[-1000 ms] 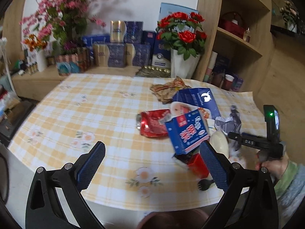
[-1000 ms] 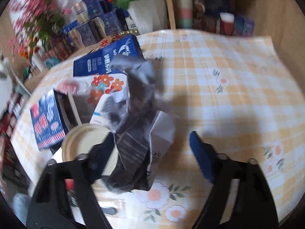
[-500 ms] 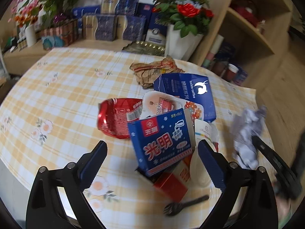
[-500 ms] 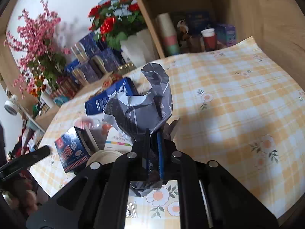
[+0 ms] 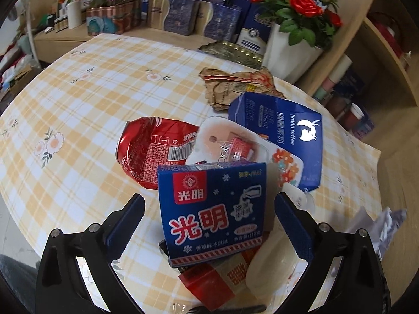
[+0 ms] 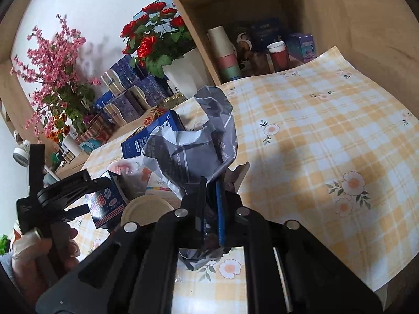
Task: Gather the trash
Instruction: 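Lift the foil wrapper with the right gripper and lower it over the brown bin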
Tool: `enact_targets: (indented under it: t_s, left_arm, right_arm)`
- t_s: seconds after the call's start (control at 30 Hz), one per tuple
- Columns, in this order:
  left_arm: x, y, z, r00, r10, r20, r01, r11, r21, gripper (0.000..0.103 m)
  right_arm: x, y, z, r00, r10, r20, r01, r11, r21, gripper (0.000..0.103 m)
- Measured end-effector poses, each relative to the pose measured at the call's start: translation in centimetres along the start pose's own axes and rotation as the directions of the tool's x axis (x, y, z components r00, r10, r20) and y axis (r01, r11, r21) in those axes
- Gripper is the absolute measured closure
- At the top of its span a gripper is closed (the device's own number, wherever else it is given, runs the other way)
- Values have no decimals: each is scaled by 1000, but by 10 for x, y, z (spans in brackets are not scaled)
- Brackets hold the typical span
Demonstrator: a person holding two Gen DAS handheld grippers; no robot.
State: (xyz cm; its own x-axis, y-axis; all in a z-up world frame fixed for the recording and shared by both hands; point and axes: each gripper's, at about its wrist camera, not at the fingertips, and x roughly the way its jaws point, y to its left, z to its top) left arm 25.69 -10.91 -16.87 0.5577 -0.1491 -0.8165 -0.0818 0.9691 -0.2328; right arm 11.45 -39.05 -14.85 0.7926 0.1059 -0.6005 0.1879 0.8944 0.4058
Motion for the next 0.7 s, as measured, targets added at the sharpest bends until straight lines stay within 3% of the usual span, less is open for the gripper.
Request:
enact_targets:
  t_s: [0.27,0.33,0.4,0.7]
  left_arm:
    - [17,-6,5,999,36,-15,-36,999,2,6]
    - [20,-3,6,999,16,-31,-16,1000,-12,8]
    - [18,3,6,999,-16,-39,14,999,-31,16]
    - [-22,34,16,995,-98,34,101,992,-77,16]
  right_arm:
    - [-5,-3,-6,1000,15,-1,-15,1000,15,93]
    - [-7,-3,-7,1000,17,-4,-17,1000,17,93]
    - [-9,-2,-8,1000,18,-3,-18,1000,14,93]
    - [-20,6,-9,1000,28,5,-28,1000,10,93]
